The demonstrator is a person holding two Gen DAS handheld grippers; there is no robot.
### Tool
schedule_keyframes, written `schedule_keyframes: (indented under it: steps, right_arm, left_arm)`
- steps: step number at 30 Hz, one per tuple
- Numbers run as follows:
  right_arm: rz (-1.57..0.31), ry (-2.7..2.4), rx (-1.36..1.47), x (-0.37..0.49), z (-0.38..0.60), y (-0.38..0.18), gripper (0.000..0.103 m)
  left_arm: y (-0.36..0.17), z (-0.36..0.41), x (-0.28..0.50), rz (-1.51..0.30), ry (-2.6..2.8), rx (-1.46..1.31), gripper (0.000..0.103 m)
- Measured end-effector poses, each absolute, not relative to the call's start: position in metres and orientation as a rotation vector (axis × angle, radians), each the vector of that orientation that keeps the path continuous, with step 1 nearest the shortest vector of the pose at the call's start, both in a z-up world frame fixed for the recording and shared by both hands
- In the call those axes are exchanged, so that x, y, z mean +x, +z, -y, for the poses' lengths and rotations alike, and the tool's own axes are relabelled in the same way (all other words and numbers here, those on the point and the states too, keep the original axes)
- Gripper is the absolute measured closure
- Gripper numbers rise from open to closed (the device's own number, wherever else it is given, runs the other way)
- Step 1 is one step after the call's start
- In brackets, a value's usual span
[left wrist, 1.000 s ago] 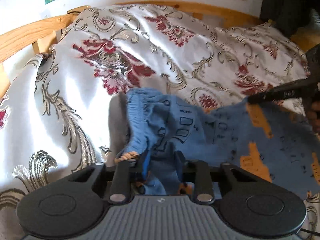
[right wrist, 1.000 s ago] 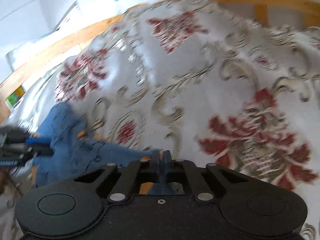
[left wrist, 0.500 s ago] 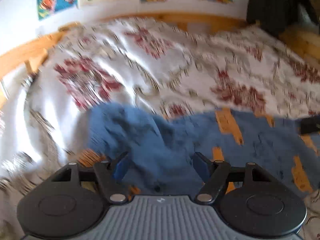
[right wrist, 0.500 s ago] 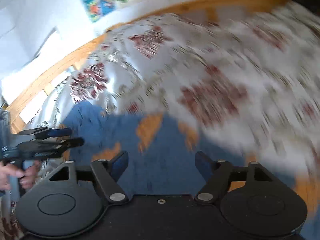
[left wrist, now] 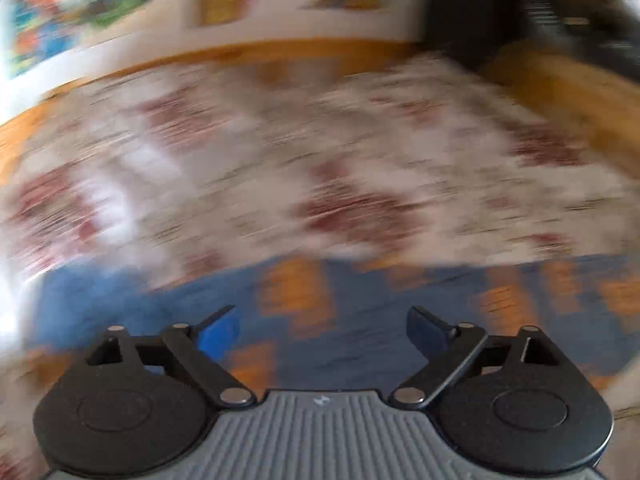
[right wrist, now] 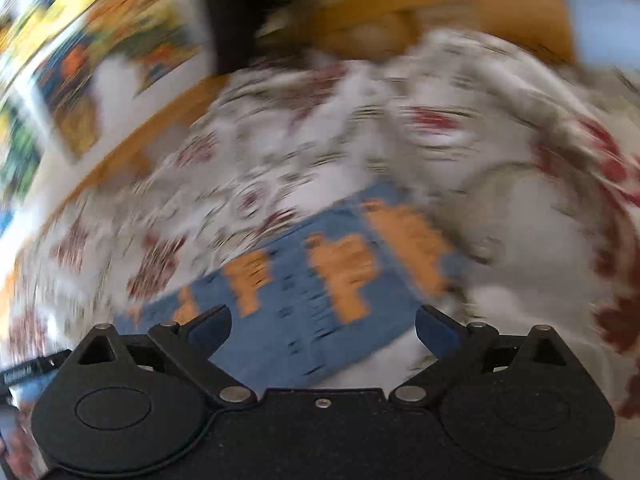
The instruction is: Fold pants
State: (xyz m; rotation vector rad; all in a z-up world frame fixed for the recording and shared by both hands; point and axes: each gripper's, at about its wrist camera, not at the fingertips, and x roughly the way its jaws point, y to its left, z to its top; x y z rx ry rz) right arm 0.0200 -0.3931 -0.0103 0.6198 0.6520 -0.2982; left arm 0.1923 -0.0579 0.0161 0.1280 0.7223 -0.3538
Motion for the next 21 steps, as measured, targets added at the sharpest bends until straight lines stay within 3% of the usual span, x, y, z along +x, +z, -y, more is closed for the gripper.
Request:
schedule_keyframes:
  steps: [2,9,12,14,17,19,21]
  right_arm:
    - [-0.64,-0.346,0.682,0.015,0.413,-0.017,0.004]
    - [-0.586,-0.321,0.92,0.012,0.466,-0.036,0.007]
    - [-0.597,-0.335,0.899,0.021,0.47,-0.04,0.022]
    - [-0.623,-0.339,0.882,0.027,0.466,-0.043,0.043]
    - [-0.665,-0.394,0.811,0.035,0.46,-0.045,0.058]
    - [-0.67,-0.422,0.789,0.04,0.456,-0.046,0.058]
    - [-0.66,-0.435,0.788,0.039,0.454,-0.046,0.071]
  left_arm:
    - [0.023,0.109,0.198,-0.716,-0.519,0.14,0.001]
    - [0.001,0.232,0.192,-0.748,-0.965,0.237,0.0]
    - [-0.025,0.259,0.182,-0.782,-0.993,0.334,0.003]
    - [-0.042,0.266,0.185,-0.821,-0.953,0.37,0.003]
    - [-0.053,0.259,0.186,-0.835,-0.947,0.337,0.002]
    - [-0.052,0.254,0.185,-0.834,-0.949,0.328,0.001]
    - [-0.052,0.253,0.182,-0.837,-0.949,0.331,0.001]
